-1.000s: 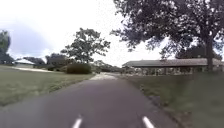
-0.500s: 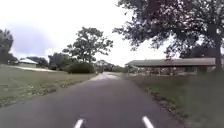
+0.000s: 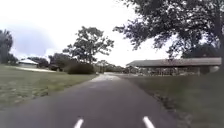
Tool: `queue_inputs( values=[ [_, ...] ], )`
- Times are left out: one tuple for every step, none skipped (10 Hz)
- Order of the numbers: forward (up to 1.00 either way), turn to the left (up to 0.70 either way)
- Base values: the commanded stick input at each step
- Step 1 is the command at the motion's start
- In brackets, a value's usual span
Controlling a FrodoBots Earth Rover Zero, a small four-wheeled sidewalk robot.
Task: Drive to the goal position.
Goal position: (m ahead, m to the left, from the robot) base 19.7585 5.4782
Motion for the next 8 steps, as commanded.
queue_inputs(
  values=[
    [0.70,0.10],
    [0.70,0.00],
    [0.70,0.00],
    [0.70,0.00],
    [0.70,0.00],
    [0.70,0.00],
    [0.70,0.00],
    [0.70,0.00]
  ],
)
